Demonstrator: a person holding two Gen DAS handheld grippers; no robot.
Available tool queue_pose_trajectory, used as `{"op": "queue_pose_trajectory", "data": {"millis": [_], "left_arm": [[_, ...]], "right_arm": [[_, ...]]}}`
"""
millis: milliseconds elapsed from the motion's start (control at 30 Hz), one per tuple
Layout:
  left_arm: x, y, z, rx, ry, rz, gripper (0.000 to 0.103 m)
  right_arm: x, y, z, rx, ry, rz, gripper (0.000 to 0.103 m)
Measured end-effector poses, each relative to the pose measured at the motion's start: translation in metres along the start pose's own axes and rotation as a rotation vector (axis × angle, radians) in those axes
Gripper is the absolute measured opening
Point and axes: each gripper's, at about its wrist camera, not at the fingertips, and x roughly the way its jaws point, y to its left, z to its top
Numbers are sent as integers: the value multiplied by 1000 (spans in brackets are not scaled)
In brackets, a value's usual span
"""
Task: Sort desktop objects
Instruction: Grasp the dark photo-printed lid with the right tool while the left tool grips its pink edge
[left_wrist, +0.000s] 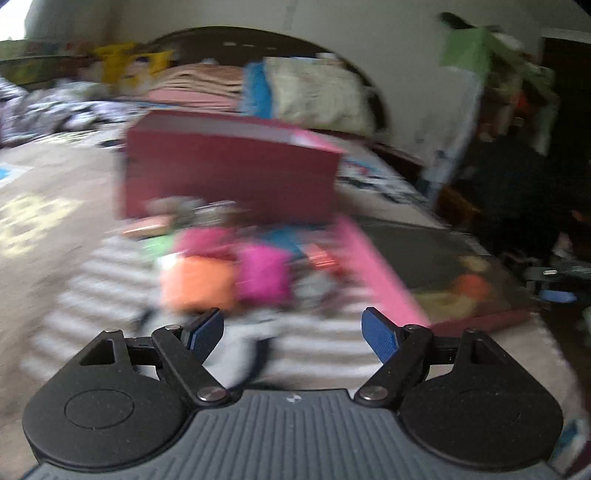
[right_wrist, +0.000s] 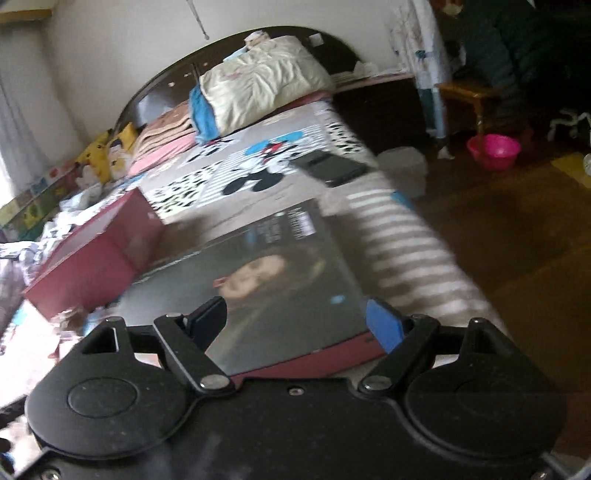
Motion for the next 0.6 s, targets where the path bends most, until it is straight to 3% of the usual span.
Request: {"op": "queue_pose_trajectory", "data": {"millis": [233,433,600], "left_arm": [[60,-44,20,31,66,-119,82],[97,-63,21,73,130,-139,82],[115,-67,24,50,166,-172,82]], "right_arm": [[20,-14,3,-6,-27,-18,84],[38,-23,6,-10,-11,28,84],[50,-27,7,-25,25,61,84]]}}
